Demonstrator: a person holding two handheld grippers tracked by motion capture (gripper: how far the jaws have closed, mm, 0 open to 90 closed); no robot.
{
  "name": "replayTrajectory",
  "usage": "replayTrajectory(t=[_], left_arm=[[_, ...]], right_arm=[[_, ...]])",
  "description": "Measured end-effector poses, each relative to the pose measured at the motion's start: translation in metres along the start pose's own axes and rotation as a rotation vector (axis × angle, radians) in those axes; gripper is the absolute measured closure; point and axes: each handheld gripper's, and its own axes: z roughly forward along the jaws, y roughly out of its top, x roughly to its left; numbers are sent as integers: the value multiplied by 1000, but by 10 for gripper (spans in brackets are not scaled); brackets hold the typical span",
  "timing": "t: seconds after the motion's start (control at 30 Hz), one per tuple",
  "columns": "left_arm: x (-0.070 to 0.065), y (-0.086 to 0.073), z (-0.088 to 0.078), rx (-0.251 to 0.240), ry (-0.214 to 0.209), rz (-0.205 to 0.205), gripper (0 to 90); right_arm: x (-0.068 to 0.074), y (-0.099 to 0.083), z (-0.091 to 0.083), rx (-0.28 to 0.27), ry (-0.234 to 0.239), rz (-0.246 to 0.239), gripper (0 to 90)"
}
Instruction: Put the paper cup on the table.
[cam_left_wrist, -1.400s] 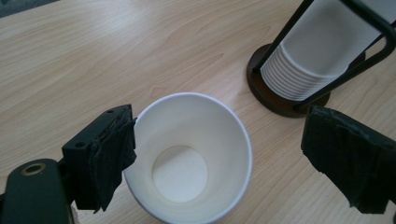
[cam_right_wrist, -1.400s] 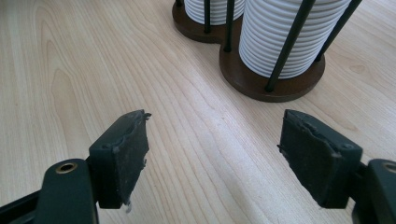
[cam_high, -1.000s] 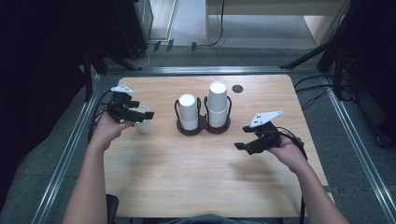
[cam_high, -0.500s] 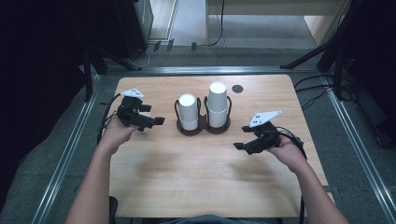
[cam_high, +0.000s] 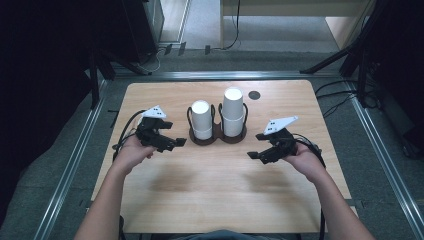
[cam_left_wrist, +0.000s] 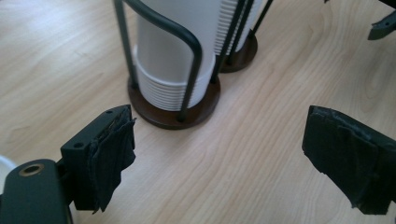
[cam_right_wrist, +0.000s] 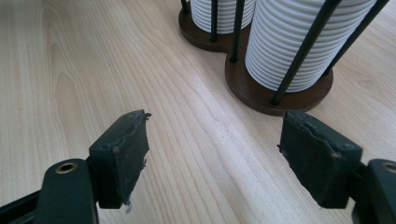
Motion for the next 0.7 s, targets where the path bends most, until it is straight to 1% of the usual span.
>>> replayTrajectory(t=[0.07, 0.17, 0.27, 0.37, 0.5, 0.57, 0.6, 0.63, 0.7], left_arm=[[-4, -2, 5, -4, -13, -2, 96], [-10, -3, 12, 8, -10, 17, 96], [-14, -2, 16, 8, -14, 19, 96], [-20, -2, 20, 14, -7, 42, 96], [-30, -1, 30, 34, -21, 74, 96], [-35, 0, 34, 38, -16, 99, 96], [-37, 0, 36, 34, -13, 106, 96], [-39, 0, 38, 37, -11, 113, 96], [-43, 0, 42, 37, -35, 124, 96]], right_arm=[[0, 1, 1, 1, 3, -8, 238], [0, 1, 3, 2, 7, -8, 238], [1, 2, 4, 4, 11, -13, 238], [2, 2, 5, 8, 14, -14, 238], [3, 3, 7, 16, 16, -21, 238], [5, 3, 8, 15, 17, -24, 238], [5, 4, 9, 14, 16, -33, 238], [6, 4, 9, 15, 18, -30, 238], [8, 4, 10, 14, 19, -34, 238]])
